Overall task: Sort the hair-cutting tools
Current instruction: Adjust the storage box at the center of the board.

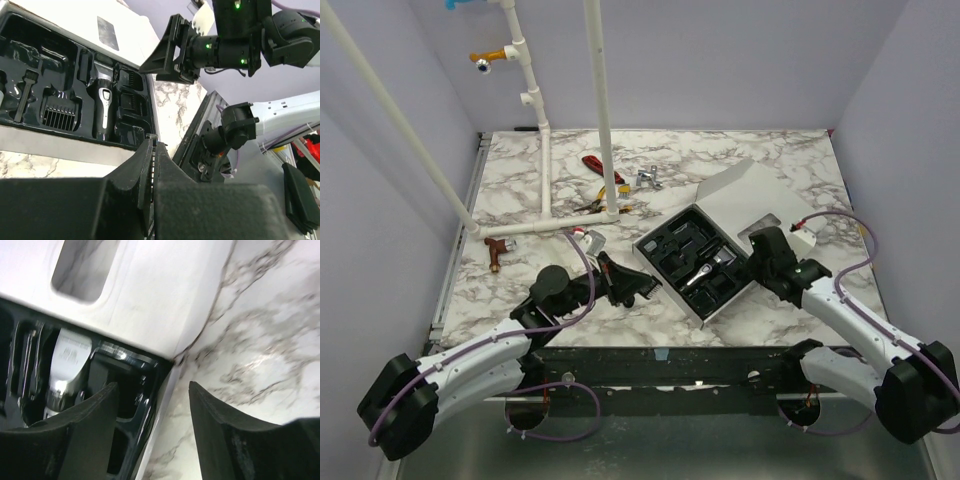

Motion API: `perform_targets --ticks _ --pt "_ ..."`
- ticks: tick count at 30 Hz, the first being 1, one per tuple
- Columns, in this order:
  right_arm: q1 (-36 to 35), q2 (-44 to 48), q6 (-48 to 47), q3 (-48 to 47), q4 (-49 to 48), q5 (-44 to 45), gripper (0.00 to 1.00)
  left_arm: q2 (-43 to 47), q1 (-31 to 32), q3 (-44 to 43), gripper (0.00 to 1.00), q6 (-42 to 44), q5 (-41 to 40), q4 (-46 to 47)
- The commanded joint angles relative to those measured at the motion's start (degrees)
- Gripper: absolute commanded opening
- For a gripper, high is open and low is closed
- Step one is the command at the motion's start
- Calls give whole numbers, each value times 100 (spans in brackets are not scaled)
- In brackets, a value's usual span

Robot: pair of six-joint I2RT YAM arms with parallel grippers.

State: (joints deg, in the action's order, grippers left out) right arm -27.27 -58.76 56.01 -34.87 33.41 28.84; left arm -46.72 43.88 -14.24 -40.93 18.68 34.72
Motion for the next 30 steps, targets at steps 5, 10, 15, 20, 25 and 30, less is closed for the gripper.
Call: perform_targets --ticks 5,10,15,20,25,30 --pt "231 628 -205 152 -452 -1845 62 -939 -53 -564 0 -112 691 409" --pt "195 1251 242 760 -368 -2277 59 -1982 -180 -1238 0 -373 1583 641" --pt "196 1804 205 812 -20 -1858 59 -3436 -273 -2282 0 -708 2864 599" --pt "195 2119 264 903 -36 -1868 59 -4334 -267 -2645 0 -1065 3545 1190" --pt "200 2264 331 1109 -130 -2056 59 -4764 -273 -2700 0 -1068 3678 1382" --pt "195 2447 393 1287 -190 -2102 59 -5144 -210 -2605 0 -1554 3125 2199"
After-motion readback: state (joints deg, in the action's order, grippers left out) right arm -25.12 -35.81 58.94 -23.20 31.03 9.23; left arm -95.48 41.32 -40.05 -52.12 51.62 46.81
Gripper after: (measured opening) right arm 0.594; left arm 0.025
